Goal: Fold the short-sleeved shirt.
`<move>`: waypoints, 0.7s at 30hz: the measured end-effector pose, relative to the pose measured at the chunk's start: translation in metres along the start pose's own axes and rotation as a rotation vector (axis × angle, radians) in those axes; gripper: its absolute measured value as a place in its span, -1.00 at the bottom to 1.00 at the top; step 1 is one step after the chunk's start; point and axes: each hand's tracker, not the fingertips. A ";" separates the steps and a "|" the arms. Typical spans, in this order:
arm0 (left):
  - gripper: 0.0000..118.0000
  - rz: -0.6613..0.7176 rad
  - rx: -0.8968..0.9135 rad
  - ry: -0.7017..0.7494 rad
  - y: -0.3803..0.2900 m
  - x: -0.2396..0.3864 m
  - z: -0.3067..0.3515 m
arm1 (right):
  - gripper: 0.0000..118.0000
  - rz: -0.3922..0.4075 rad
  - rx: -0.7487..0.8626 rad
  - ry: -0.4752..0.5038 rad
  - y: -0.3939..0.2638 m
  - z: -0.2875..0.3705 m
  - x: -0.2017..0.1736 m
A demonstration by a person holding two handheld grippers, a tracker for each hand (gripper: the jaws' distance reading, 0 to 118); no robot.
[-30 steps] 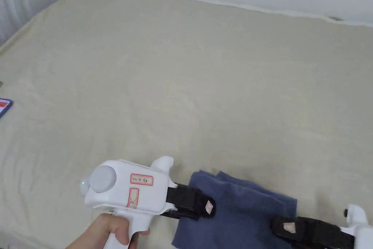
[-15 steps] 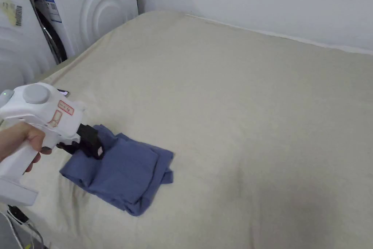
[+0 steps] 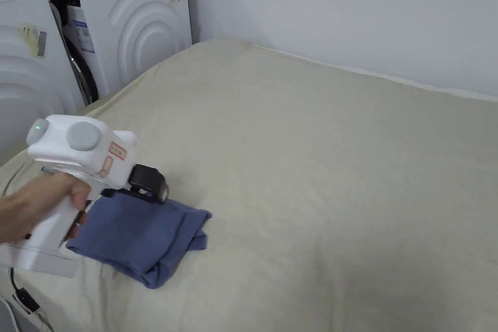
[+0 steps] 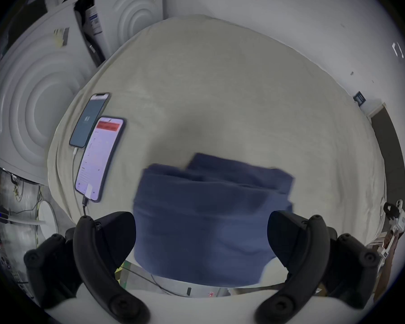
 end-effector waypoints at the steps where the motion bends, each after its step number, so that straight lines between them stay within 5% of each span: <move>1: -0.29 -0.017 0.050 -0.075 -0.003 0.033 0.012 | -0.99 0.053 0.029 -0.064 0.003 0.003 -0.010; 2: -1.00 -0.025 0.105 -0.130 -0.002 0.072 0.019 | -0.99 0.121 0.061 -0.162 0.007 0.006 -0.024; 9: -1.00 -0.249 0.386 -0.204 0.018 0.257 0.013 | -0.99 0.513 0.387 -0.512 0.042 0.043 -0.120; 15: -1.00 -0.252 0.683 -0.189 0.012 0.404 0.098 | -0.99 0.491 0.567 -0.526 0.083 0.082 -0.172; 21: -0.99 -0.323 0.836 -0.152 0.022 0.436 0.155 | -0.99 0.477 0.691 -0.553 0.109 0.125 -0.190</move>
